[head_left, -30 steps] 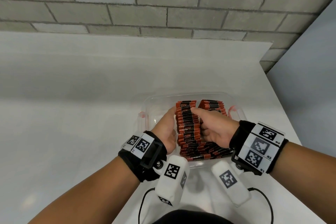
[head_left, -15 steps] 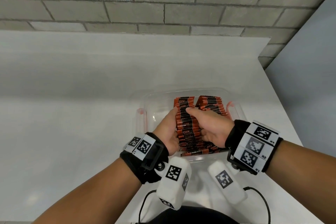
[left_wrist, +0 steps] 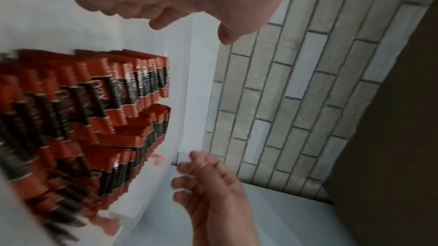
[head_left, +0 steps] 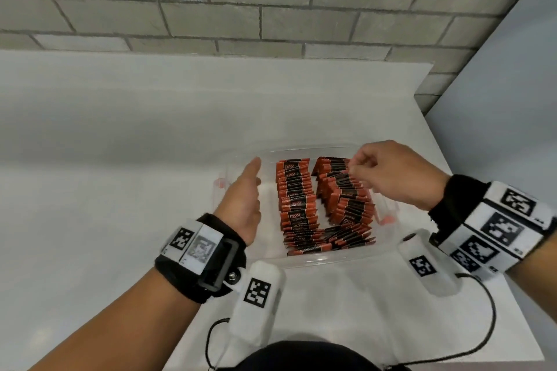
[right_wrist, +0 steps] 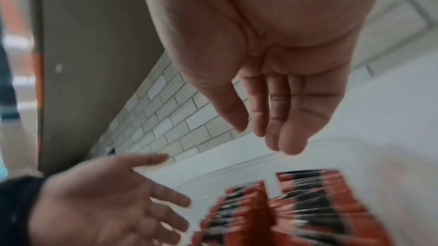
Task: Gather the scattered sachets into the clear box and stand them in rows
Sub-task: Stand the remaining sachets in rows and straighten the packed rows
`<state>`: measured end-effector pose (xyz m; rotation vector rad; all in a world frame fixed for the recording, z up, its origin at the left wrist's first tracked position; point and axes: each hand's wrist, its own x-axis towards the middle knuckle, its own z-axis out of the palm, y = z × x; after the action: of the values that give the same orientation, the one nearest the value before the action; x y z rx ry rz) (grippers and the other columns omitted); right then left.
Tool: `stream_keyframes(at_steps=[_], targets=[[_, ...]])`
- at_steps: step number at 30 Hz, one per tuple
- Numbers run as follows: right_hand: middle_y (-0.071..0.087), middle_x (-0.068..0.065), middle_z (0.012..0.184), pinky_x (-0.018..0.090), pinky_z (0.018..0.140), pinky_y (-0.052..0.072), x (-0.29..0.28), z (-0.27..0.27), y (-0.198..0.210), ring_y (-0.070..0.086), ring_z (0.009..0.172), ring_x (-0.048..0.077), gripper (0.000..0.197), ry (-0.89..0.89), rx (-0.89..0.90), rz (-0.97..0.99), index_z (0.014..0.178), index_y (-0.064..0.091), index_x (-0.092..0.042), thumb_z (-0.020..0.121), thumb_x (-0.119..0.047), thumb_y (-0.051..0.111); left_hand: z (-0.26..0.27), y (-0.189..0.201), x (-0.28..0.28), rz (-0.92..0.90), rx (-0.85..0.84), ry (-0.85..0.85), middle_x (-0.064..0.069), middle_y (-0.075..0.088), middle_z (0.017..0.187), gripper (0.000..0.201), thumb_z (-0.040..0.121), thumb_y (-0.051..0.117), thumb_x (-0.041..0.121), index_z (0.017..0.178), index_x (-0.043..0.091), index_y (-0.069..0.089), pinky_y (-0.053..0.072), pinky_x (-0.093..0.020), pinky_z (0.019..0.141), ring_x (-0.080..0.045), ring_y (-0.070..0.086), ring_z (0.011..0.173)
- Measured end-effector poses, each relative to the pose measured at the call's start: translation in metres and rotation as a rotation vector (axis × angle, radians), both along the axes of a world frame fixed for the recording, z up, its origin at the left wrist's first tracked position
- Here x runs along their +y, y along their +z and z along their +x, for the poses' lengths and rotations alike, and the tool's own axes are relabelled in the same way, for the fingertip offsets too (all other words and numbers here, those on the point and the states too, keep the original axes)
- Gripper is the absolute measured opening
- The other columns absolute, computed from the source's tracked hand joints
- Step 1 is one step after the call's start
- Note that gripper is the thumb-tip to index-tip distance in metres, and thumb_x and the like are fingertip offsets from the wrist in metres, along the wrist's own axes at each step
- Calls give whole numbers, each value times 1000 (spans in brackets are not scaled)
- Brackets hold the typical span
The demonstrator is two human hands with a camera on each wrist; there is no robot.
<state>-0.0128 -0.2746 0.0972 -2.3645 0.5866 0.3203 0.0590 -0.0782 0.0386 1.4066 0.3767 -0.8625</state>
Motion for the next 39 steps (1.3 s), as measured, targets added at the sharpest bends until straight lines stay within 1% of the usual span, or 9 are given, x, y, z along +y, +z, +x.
stream_keyframes(at_steps=[13,19,21,22,23,26,27,34,39], targets=[[36,-4,56,23,48,28,8,-22,-29,33,44,9,28,-325,87,303,63,38,-14,88,-5,44,-18,28,-60,-141,-7,-161,-20,27,154,68,100,39,46,148,-1,25,27,-37,113,-28,29,142],[61,3,107,35,76,51,13,-23,-29,62,92,30,15,-290,74,300,84,50,6,91,-2,41,-13,30,-58,-87,-68,-171,-15,54,133,60,101,38,44,143,1,35,43,-23,93,-17,55,120],[41,11,116,33,74,49,13,-25,-26,63,93,27,22,-307,57,317,81,57,8,92,-3,41,-11,33,-50,-20,-94,-160,-5,69,102,47,102,37,43,129,6,48,51,-17,70,-7,68,82],[55,-3,76,34,74,48,14,-25,-25,61,100,30,26,-319,42,314,70,54,1,92,-3,41,-12,35,-46,28,-104,-161,0,70,81,39,102,36,42,113,10,55,51,-15,55,-6,65,61],[63,18,112,37,77,48,14,-25,-26,56,112,33,28,-327,38,306,65,47,-6,92,-3,40,-12,36,-43,63,-115,-152,2,69,68,35,102,37,41,100,12,57,49,-16,49,-7,64,55],[39,15,138,48,82,46,18,-22,-30,56,108,39,18,-333,73,317,73,44,-4,90,-2,40,-8,28,-35,136,-91,-87,-3,61,109,43,102,38,43,120,7,55,41,-27,97,-17,55,116],[45,1,95,43,73,43,18,-22,-33,56,88,33,16,-324,77,335,76,47,1,89,-3,40,-7,26,-33,146,-68,-77,-9,52,132,50,101,39,44,135,8,46,30,-33,108,-23,40,133],[57,13,82,27,65,41,13,-25,-40,53,75,19,20,-366,36,367,87,59,1,92,-6,41,-4,6,-26,42,157,-55,-19,20,157,67,95,47,48,147,10,29,25,-42,111,-32,21,144],[57,14,79,33,68,46,21,-25,-47,55,73,26,20,-364,27,405,92,58,4,91,-7,42,-12,-1,-27,-25,226,-149,-7,68,76,42,95,48,46,97,5,57,49,-32,61,-20,65,67]])
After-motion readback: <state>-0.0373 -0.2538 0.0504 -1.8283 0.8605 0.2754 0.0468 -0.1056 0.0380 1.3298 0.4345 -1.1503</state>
